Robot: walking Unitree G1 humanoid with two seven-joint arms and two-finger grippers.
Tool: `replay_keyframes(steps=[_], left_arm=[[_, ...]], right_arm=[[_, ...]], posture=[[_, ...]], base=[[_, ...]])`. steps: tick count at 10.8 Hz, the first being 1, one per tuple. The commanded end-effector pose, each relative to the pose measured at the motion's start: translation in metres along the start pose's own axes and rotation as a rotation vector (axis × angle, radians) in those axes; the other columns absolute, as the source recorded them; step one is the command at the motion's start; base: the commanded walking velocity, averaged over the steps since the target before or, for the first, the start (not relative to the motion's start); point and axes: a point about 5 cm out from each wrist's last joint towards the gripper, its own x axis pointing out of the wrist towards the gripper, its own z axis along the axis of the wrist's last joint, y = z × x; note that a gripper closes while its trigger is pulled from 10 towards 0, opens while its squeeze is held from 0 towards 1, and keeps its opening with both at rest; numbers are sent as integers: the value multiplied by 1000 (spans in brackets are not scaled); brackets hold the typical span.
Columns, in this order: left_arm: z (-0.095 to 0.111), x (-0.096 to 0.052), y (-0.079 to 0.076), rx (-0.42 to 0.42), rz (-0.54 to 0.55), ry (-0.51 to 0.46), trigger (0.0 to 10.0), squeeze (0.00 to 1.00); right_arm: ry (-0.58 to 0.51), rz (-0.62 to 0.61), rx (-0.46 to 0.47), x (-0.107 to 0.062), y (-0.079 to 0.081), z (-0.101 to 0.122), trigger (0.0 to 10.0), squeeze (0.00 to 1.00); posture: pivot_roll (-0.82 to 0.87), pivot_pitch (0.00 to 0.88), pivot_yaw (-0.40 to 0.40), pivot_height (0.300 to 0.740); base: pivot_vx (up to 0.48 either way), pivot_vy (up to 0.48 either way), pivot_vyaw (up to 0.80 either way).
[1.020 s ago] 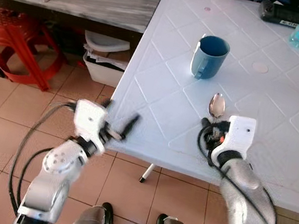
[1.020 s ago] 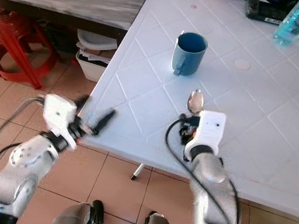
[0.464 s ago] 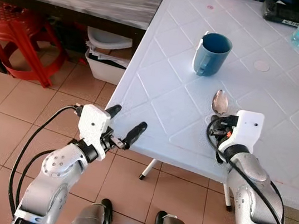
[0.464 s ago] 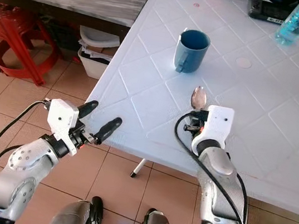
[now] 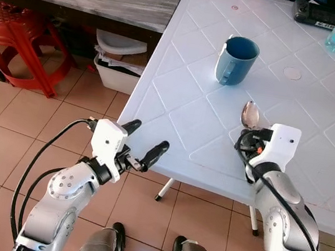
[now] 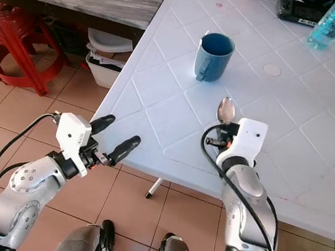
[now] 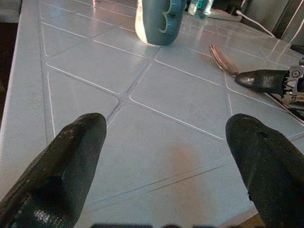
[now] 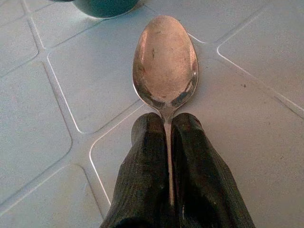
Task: Setting the table
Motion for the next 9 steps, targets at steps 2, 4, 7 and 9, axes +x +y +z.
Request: replay_keyframes(steps=[2,4,7,9], left_arm=[[0,-3,-3,34,-11,4,10000,0],[-5,-2,8,93,94,41,10000,0],[-2,-2,24,113,198,19,10000,0],[-2,-1,24,112,206,16,10000,0]], right_arm=[[203,-90,59,-5,-16,-39,0,0],[170,-82,92,-4,-12,-32,0,0],[-5,-62,81,-2,-2,-5,0,0],[10,-77,113,-5,-1,-10,0,0]], posture=[[-55,231,35,740],[-57,236,35,740],[-63,239,35,740],[-63,241,36,740]], base=[[0,0,0],[0,0,0],[0,160,0],[0,480,0]])
